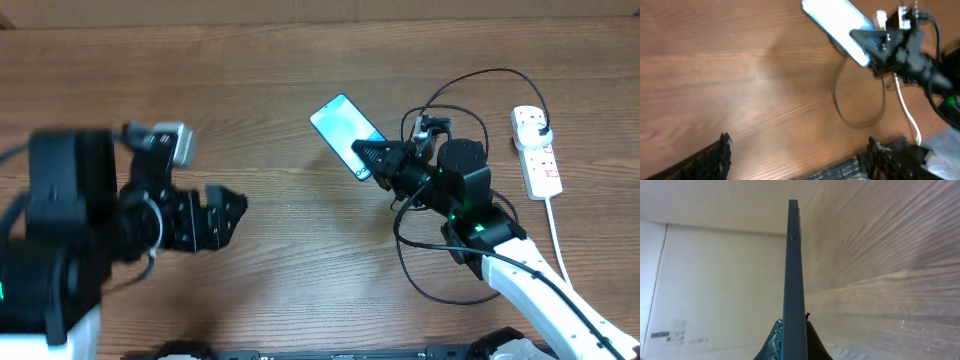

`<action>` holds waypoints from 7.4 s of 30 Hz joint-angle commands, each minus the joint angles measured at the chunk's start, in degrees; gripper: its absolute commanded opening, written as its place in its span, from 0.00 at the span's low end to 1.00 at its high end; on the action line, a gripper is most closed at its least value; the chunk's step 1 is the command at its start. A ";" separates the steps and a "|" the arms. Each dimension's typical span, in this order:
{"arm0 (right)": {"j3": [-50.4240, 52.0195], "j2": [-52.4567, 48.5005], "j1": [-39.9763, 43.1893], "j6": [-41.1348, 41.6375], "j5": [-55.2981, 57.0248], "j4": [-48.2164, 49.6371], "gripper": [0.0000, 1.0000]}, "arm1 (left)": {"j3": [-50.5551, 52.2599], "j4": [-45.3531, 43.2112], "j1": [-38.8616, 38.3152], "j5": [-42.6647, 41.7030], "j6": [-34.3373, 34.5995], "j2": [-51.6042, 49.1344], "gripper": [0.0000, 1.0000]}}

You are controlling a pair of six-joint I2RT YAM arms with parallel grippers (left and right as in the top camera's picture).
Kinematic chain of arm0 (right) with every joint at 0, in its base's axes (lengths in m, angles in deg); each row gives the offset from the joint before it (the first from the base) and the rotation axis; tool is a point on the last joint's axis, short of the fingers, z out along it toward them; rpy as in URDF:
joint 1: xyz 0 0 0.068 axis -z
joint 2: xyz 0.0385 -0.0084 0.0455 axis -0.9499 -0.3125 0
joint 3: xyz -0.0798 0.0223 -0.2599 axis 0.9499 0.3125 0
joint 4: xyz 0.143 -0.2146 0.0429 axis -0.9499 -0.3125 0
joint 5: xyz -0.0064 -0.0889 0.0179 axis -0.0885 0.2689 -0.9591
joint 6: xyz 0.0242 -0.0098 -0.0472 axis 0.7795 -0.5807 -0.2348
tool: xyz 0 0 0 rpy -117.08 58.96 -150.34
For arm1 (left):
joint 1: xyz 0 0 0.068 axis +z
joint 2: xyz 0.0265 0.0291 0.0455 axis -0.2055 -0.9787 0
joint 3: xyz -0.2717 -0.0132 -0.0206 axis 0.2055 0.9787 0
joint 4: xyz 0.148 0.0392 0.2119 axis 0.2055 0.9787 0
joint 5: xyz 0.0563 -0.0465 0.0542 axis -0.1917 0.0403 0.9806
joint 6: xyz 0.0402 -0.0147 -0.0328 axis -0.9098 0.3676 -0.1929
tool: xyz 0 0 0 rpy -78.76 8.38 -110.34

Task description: Plug charger to phone and switch on socket

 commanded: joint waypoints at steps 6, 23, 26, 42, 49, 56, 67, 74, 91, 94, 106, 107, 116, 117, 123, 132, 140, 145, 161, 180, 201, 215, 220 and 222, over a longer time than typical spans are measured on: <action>1.25 -2.05 0.11 2.69 -5.49 1.75 0.04 | 35.23 -29.73 0.35 -3.91 30.08 12.59 0.99; 1.25 -4.11 -6.51 27.47 -1.70 2.71 0.04 | 58.75 -93.70 0.02 -35.15 81.53 -8.00 0.92; 1.22 -4.90 -9.01 30.77 0.81 3.04 0.04 | 58.75 -93.74 -0.61 -34.67 83.95 -8.28 0.91; 1.22 -5.01 -16.15 31.43 2.95 8.87 0.04 | 58.75 -93.50 -1.36 -34.21 86.23 -8.28 0.77; 1.22 -5.01 -17.16 29.00 2.05 8.87 0.04 | 58.75 -93.48 -1.36 -33.55 87.54 -8.28 0.63; 1.22 -4.98 -17.18 27.98 1.29 9.73 0.04 | 58.75 -93.46 -1.38 -31.26 87.54 -8.28 0.45; 1.22 -4.98 -17.27 28.41 0.59 12.28 0.04 | 58.75 -93.50 -1.38 -29.31 89.48 -8.28 0.20; 1.22 -4.98 -17.27 28.41 0.74 12.28 0.04 | 58.75 -93.53 -1.57 -29.68 89.72 -8.28 0.15; 1.22 -5.01 -17.25 28.13 3.30 2.08 0.47 | 58.75 -96.19 -3.54 -26.08 85.18 -8.28 0.04; 1.22 -5.01 -17.25 27.91 6.69 -4.24 0.73 | 58.75 -93.77 -3.54 -21.42 79.08 -8.28 0.04; 0.87 -4.98 -17.00 9.55 42.60 -30.47 0.99 | 58.77 -73.75 -3.56 -13.60 71.25 -8.28 0.04; 0.24 -4.98 -16.57 5.81 43.06 -30.53 0.99 | 58.77 -73.64 -3.56 -13.81 70.79 -8.28 0.04; -15.32 -5.40 -2.80 -7.32 40.85 -50.21 0.79 | 58.77 -73.55 -3.56 -13.25 70.27 -8.28 0.04; -16.44 -5.75 -1.25 -8.11 40.81 -51.36 0.79 | 58.75 -73.55 -3.56 -13.25 70.27 -8.28 0.04; -22.56 -12.85 8.66 -16.46 37.33 -53.11 0.78 | 58.77 -73.55 -3.56 -13.29 70.27 -8.28 0.04; -32.24 -29.46 14.43 -20.98 36.09 -56.92 0.67 | 58.77 -73.55 -3.58 -14.56 70.23 -8.28 0.05; -32.37 -35.82 14.40 -20.94 35.47 -53.53 0.63 | 58.75 -73.55 -3.58 -14.75 70.20 -8.28 0.06; -32.35 -36.61 14.43 -20.96 36.15 -50.25 0.63 | 58.75 -73.55 -3.58 -14.78 69.61 -8.28 0.07; -32.33 -41.86 14.40 -20.74 34.95 -54.31 0.56 | 58.77 -73.55 -3.58 -14.91 69.61 -8.28 0.08; -36.79 -40.44 14.40 -31.67 28.87 -47.54 0.04 | 58.75 -73.90 -2.60 -20.00 62.71 -8.28 0.04; -36.26 -35.04 -5.01 -50.14 17.90 -56.70 0.06 | 58.75 -78.73 17.81 -39.89 50.07 -9.29 0.04; -36.24 -35.04 -5.60 -49.90 20.02 -56.65 1.00 | 54.36 -108.93 15.39 -59.87 62.49 -30.99 0.04; -36.22 -35.04 -7.15 -54.16 15.63 -58.60 1.00 | 51.01 -113.00 14.84 -62.90 63.49 -35.54 0.04; -36.11 -35.04 -7.89 -54.12 18.53 -58.66 1.00 | 50.18 -113.04 15.13 -62.86 63.49 -36.22 0.04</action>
